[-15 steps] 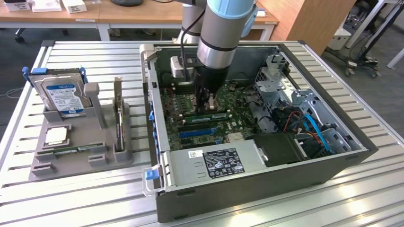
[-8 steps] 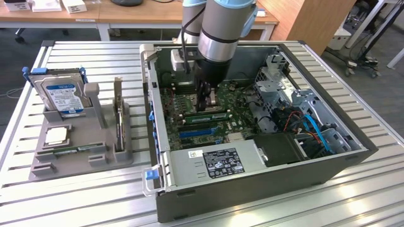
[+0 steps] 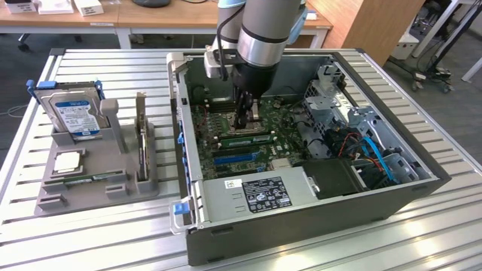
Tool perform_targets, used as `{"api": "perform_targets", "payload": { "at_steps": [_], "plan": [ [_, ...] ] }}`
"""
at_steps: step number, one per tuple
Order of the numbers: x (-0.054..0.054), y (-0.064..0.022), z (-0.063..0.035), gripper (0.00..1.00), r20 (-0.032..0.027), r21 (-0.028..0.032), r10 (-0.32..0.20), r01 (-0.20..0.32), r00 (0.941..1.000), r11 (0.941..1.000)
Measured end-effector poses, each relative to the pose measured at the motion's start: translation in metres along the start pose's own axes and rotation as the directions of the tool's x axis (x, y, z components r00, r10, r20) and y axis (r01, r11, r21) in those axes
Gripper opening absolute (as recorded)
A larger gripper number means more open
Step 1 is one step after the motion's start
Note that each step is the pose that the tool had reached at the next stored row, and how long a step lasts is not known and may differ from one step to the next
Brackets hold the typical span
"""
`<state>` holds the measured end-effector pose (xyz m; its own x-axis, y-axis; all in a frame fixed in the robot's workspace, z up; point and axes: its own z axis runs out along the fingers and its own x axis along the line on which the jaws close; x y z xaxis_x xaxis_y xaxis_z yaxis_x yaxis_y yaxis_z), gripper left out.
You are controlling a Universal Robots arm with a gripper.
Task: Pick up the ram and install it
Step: 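Press down the ram until it locks into place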
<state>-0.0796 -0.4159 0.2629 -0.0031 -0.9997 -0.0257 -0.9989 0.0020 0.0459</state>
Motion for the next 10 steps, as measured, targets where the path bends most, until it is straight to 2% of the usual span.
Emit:
{"api": "perform_targets", "payload": {
  "at_steps": [4,10],
  "plan": [
    [0.000,-0.0004,-0.0001,0.10,-0.0003,-0.0001,0.000,0.000,1.0000,1.0000],
    [0.000,-0.0143,-0.0008,0.10,-0.0002,-0.0007,0.000,0.000,1.0000,1.0000]
  ]
}}
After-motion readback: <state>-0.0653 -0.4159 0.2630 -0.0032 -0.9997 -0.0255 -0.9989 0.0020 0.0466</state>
